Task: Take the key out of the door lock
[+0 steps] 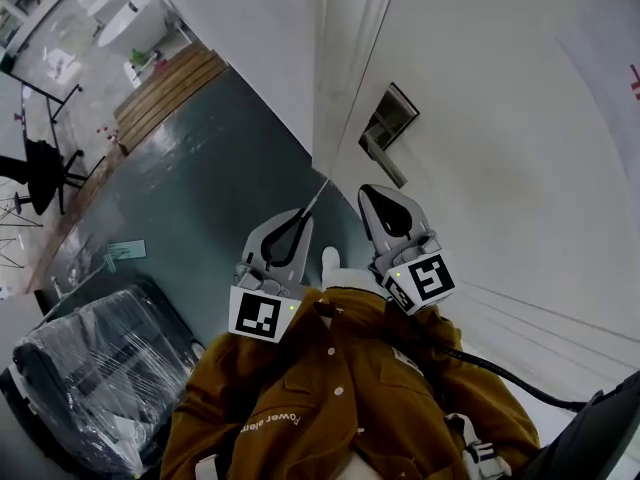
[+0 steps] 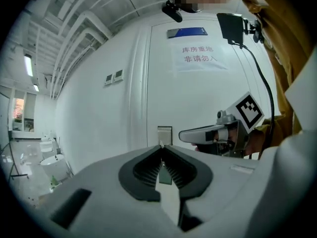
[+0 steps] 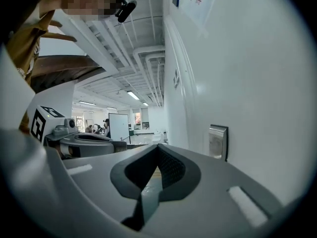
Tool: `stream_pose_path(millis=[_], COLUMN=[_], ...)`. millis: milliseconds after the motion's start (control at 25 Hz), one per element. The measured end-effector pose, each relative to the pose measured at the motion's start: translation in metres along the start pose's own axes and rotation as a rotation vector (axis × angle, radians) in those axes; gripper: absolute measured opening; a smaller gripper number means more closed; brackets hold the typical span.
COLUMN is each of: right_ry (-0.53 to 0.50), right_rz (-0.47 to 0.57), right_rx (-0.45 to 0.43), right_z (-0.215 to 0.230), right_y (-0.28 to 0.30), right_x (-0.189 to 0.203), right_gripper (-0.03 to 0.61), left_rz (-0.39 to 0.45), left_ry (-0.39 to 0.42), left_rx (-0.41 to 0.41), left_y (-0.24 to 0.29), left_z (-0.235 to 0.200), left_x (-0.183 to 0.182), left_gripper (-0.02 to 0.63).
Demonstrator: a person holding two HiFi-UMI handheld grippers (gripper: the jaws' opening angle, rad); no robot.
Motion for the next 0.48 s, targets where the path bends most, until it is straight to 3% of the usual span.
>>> stream_pose_path(millis=[480], right_ry=[0.038], right_rz=[0.013], right_rx=[-0.02], right_z=[0.005], right_y=[0.0053], right_x=[0.0053], right_gripper=[0.005], left_rz=[-0.039], left_ry=[-0.002], left_rx=[-0.004], left_y=[0.0012], left_z=[-0.006], left_x=[0.007], left_gripper=[0.02])
Point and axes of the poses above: the fingertips, and each gripper's own axes: y forward along the fingers, z to its right, x out of its underside, the point moved 6 cm from there along -y, backward along the fingers, and after that the axes turned 7 degrees about -x, right-handed, at the moved point
